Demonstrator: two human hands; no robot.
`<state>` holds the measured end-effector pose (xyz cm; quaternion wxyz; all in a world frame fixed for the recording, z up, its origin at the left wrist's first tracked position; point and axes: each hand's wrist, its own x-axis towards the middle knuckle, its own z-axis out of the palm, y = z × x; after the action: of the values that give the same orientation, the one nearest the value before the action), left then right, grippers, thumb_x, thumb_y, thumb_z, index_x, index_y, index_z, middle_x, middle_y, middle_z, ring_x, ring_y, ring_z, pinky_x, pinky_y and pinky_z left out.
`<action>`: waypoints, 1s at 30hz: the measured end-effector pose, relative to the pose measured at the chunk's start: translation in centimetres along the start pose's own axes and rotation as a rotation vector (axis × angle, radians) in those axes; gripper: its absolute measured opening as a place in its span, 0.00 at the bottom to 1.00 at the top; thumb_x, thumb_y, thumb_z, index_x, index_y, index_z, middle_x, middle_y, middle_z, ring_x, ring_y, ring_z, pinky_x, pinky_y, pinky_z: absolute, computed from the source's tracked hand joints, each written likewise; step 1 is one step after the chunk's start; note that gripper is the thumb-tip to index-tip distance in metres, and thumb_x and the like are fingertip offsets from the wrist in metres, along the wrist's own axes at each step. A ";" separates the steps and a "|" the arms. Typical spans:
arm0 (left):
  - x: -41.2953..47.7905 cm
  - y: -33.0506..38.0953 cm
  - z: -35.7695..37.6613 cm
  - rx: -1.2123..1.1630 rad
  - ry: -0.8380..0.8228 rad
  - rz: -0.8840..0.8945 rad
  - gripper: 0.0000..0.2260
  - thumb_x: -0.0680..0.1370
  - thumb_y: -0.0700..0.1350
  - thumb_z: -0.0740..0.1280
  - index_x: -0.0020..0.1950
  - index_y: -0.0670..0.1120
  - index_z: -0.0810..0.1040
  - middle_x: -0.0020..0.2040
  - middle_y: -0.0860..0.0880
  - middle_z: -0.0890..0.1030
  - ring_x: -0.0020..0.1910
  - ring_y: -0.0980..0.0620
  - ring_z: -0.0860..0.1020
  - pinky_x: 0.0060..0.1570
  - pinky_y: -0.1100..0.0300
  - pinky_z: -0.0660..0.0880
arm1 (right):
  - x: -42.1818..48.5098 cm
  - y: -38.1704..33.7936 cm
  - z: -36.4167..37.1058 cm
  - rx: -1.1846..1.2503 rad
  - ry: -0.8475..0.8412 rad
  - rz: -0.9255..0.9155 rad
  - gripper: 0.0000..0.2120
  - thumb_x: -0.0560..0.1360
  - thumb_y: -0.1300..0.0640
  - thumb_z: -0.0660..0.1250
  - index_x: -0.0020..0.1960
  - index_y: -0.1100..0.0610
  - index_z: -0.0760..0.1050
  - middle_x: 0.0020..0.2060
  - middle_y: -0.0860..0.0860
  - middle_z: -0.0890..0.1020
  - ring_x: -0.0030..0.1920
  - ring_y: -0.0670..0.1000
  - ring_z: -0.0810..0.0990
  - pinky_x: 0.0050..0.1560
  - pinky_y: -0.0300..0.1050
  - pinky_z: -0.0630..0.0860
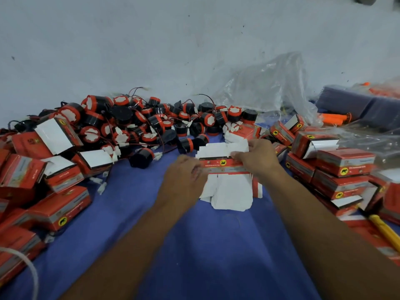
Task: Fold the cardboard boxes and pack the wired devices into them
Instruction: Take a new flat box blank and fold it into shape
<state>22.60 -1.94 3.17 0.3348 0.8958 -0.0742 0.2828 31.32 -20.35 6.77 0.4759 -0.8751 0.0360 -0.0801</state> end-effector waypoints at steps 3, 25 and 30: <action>3.2 2.2 3.2 0.159 -0.142 -0.159 0.11 0.77 0.52 0.70 0.51 0.45 0.81 0.49 0.47 0.77 0.46 0.49 0.75 0.44 0.54 0.72 | -1.1 -0.7 0.1 -0.028 -0.015 -0.115 0.20 0.74 0.57 0.76 0.63 0.63 0.78 0.50 0.55 0.84 0.50 0.56 0.83 0.54 0.58 0.82; 8.5 0.4 5.1 -0.605 0.169 -0.801 0.09 0.80 0.37 0.57 0.39 0.43 0.68 0.34 0.42 0.67 0.32 0.46 0.64 0.30 0.53 0.63 | -2.5 5.7 -3.7 -0.101 0.007 -0.017 0.26 0.71 0.55 0.78 0.66 0.53 0.74 0.59 0.51 0.82 0.58 0.54 0.80 0.58 0.51 0.79; 6.1 -0.3 6.9 -0.380 0.211 -0.872 0.10 0.80 0.37 0.58 0.38 0.38 0.67 0.40 0.32 0.72 0.36 0.36 0.66 0.31 0.50 0.66 | -3.1 5.7 -4.1 -0.220 0.187 -0.119 0.17 0.75 0.51 0.74 0.60 0.54 0.73 0.54 0.53 0.83 0.51 0.57 0.81 0.48 0.52 0.80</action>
<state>30.91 -5.74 2.17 0.5853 0.7329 0.2921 0.1869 27.59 -26.46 3.85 0.3663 -0.9111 0.0370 -0.1851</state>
